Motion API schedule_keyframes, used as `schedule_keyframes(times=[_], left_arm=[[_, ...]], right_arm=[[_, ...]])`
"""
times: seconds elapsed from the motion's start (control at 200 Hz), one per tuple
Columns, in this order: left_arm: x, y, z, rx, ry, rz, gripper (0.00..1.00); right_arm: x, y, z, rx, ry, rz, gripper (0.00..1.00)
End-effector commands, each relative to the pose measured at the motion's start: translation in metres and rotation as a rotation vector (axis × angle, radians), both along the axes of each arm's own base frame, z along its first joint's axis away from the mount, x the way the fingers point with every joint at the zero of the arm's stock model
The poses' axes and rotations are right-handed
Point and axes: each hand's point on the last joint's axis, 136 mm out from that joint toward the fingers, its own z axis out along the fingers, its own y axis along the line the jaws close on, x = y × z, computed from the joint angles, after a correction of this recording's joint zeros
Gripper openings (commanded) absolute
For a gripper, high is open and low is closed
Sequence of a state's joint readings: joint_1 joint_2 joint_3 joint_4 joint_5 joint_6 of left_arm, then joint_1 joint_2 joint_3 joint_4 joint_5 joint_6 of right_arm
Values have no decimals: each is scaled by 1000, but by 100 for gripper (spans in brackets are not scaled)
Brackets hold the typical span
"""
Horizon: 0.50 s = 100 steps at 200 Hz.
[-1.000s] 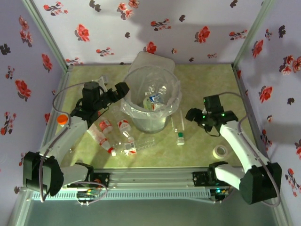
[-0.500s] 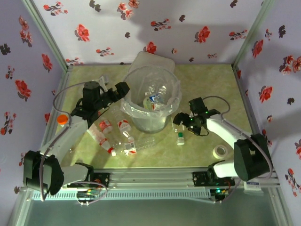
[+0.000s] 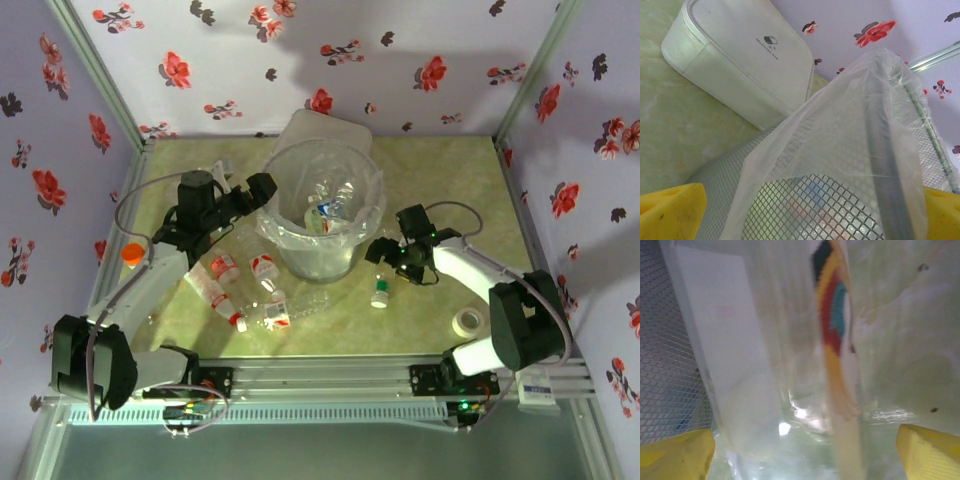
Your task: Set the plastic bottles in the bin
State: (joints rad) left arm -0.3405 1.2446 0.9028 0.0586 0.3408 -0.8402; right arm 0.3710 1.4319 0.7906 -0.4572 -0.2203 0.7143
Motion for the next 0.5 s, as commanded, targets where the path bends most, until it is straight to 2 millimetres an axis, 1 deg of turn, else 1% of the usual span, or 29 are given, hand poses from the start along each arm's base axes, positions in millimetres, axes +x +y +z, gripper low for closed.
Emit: schedule_keyframes(times=[0.0,0.175,0.245,0.315,0.38,0.45,0.495], left_arm=[[-4,5,-20,84,56,-2,99],[-6,9,-21,110,58,9,99],[-7,10,-20,110,58,10,99],[-10,11,-19,113,53,11,99],[-11,14,-21,121,52,18,99],[-12,15,-22,127,52,21,99],[-12,15,-22,127,52,21,99]], right_arm=[[-4,-20,0,-99,-4,0,94],[-14,-54,10,-201,-12,-23,94],[-20,-69,17,-244,-23,-33,94],[-24,-78,28,-275,-42,-43,94],[-24,-83,41,-287,-68,-56,94],[-21,-82,52,-270,-97,-75,95],[-18,-79,59,-244,-112,-97,99]])
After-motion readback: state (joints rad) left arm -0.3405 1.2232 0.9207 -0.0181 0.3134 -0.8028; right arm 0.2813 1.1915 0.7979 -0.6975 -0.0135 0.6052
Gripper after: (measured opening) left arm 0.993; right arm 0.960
